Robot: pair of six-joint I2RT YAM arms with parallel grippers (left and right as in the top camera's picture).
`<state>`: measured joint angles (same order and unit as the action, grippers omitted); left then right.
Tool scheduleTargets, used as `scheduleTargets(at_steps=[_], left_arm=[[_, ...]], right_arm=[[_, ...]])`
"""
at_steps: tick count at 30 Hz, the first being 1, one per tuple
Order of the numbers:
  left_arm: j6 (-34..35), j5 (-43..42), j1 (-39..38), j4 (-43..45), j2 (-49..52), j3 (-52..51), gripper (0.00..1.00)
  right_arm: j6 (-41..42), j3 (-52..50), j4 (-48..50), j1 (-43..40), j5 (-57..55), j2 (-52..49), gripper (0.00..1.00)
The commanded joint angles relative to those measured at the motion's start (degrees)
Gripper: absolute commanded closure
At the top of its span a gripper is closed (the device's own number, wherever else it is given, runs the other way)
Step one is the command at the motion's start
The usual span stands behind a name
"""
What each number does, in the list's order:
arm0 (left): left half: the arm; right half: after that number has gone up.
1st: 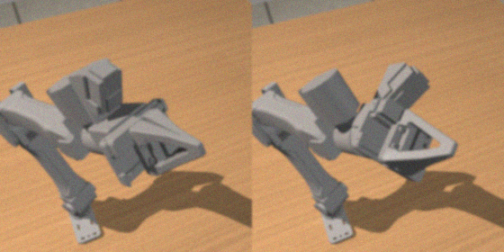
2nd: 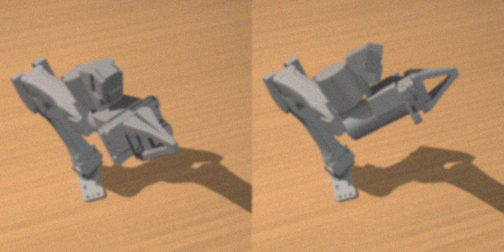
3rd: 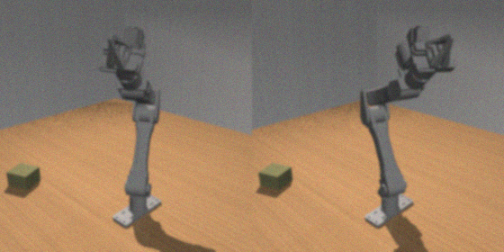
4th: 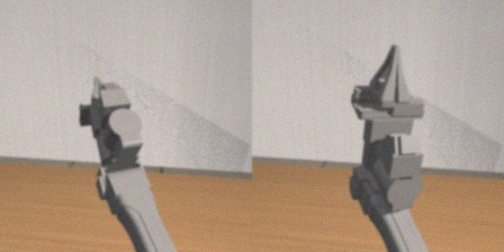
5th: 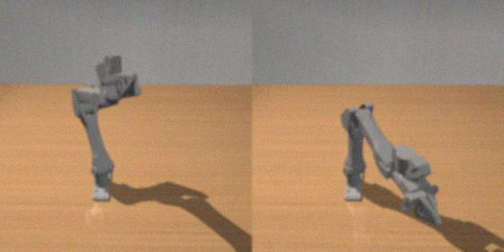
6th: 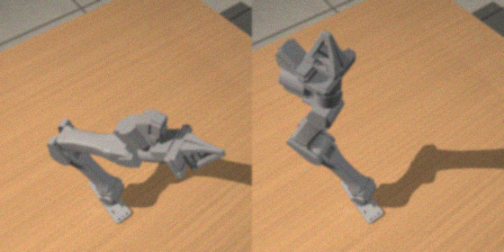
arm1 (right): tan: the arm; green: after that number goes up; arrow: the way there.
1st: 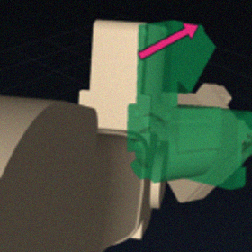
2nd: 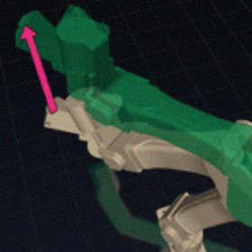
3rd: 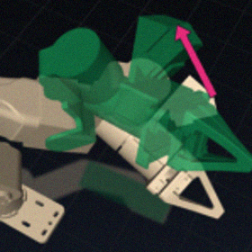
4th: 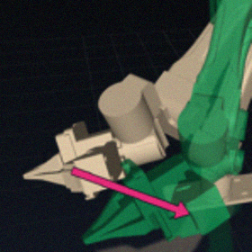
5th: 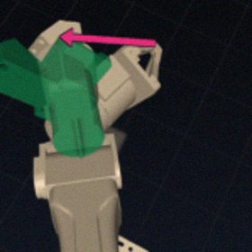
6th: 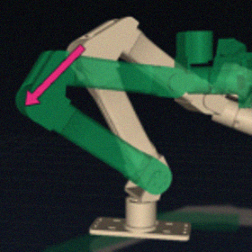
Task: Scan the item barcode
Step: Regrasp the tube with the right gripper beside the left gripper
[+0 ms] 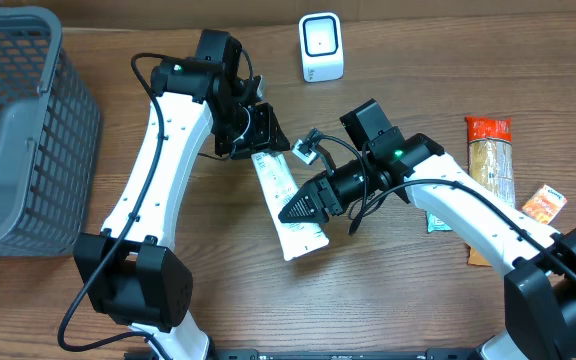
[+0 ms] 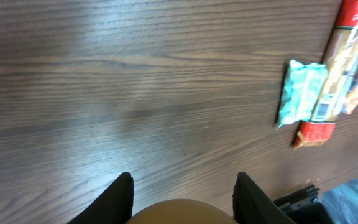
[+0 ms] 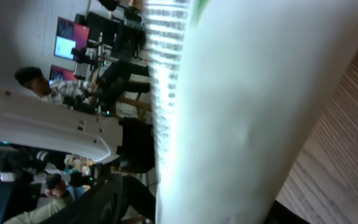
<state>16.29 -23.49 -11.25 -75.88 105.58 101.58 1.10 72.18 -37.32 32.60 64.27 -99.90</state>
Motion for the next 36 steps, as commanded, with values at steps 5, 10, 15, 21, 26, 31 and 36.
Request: scheduleTargets(at_steps=[5, 10, 15, 21, 26, 31, 36], left_arm=[[0.4, -4.0, -0.2, 0.5, 0.0, 4.4, 0.93], [0.4, -4.0, -0.2, 0.5, 0.0, 4.5, 0.93], [0.4, -4.0, -0.2, 0.2, 0.0, 4.5, 0.94], [0.4, -4.5, -0.3, -0.4, 0.0, 4.5, 0.94], [0.4, -5.1, -0.3, -0.9, 0.0, 4.6, 0.95], [0.1, -5.0, -0.3, -0.7, 0.0, 4.9, 0.96], [0.0, -4.6, -0.3, -0.3, 0.0, 5.3, 0.95]], right_arm=[[5.5, -0.2, 2.8, 1.1, 0.3, 1.5, 0.52], [7.1, -0.2, 2.9, 1.1, -1.5, 1.5, 0.62], [8.3, -0.2, 6.6, 1.1, -1.5, 1.5, 0.44], [15.1, -0.2, 14.6, 1.0, -4.6, 1.5, 0.40], [16.7, -0.2, 17.6, 1.0, -6.2, 1.5, 0.40], [17.4, -0.2, 18.2, 0.9, -7.7, 1.5, 0.50], [17.4, -0.2, 18.1, 0.7, -7.7, 1.5, 0.59]])
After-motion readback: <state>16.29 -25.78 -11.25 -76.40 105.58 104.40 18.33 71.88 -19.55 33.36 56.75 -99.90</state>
